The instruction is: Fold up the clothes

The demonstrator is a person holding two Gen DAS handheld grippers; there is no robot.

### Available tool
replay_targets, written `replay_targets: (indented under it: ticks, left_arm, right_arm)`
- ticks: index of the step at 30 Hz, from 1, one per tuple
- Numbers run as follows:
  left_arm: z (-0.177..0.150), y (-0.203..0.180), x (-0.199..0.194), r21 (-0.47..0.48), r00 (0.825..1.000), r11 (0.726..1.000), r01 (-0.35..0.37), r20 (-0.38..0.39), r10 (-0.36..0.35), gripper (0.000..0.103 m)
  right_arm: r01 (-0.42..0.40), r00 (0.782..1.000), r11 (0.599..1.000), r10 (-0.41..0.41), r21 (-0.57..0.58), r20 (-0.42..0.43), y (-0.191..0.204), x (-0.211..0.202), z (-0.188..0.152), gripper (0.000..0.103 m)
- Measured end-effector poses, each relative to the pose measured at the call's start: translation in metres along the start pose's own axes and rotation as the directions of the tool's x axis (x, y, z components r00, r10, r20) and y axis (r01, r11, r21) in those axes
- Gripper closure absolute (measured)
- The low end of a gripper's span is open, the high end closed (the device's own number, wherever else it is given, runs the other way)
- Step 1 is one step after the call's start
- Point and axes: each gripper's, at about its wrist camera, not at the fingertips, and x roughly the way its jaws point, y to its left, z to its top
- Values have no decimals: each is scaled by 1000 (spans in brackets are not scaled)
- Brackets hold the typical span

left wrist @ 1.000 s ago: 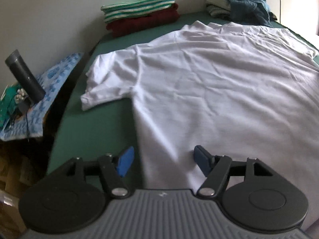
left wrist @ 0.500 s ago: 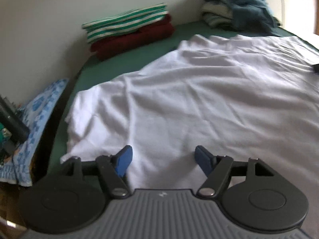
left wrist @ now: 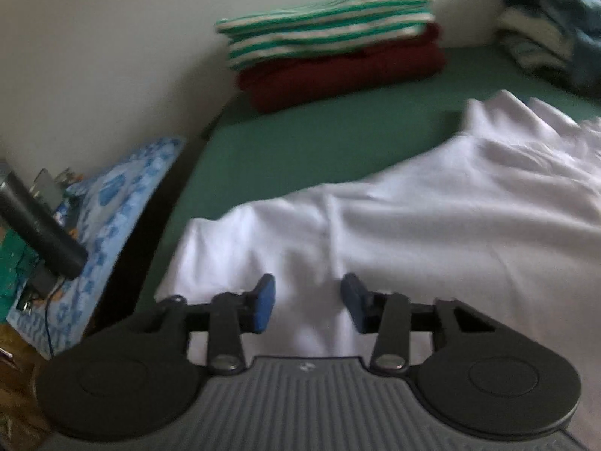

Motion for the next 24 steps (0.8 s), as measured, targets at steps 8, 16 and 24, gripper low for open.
replay_targets:
  ticks: [8, 16, 24]
  left_arm:
    - [8, 8, 13, 31, 994, 994, -104, 29, 103, 82]
    - [21, -30, 27, 107, 989, 986, -129, 80, 121, 69]
    - [19, -23, 34, 67, 981, 990, -124, 160, 112, 56]
  right_arm:
    - [198, 977, 978, -203, 71, 61, -88, -15, 29, 92]
    - [78, 997, 997, -78, 19, 24, -56, 8, 30, 95]
    - [222, 965, 971, -232, 93, 123, -117, -23, 27, 93]
